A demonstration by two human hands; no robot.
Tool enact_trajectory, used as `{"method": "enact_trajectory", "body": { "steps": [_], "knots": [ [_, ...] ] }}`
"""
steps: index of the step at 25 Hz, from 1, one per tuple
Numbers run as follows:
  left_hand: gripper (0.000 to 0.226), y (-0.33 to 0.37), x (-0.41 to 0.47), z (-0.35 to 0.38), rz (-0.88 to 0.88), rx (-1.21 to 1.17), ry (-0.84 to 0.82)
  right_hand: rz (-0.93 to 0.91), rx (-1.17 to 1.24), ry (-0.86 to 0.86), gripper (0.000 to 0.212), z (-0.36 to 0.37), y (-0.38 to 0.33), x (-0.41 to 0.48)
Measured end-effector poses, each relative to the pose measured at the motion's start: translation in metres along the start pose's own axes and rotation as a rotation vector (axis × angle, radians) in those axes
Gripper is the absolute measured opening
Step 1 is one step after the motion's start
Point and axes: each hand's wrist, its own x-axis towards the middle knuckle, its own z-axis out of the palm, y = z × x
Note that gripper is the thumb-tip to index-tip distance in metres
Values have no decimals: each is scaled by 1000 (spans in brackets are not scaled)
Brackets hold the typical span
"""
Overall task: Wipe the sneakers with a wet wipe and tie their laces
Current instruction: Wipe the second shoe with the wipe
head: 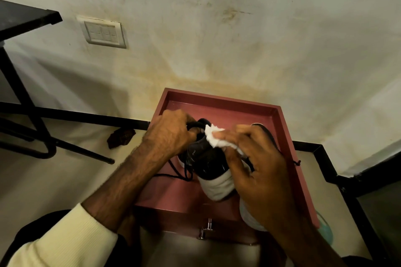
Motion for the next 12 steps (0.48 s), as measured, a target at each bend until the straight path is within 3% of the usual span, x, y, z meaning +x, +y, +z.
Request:
{"method": "enact_trajectory", "body": {
  "steps": [4,6,9,12],
  "knots": [
    [25,-4,10,-8,-34,-11,-54,-256,-116,-324,27,-12,-7,-16],
    [27,-4,13,-7,-20,12,-79,-247,-166,-299,27,-17,4,-15],
    [29,-4,14,-5,-10,18,-118,-63,-233,-95,25,-27,23,-5],
    [28,-5,15,-4,18,38,-156,-56,-40,-170,25,-21,15,-12]
  ]
}}
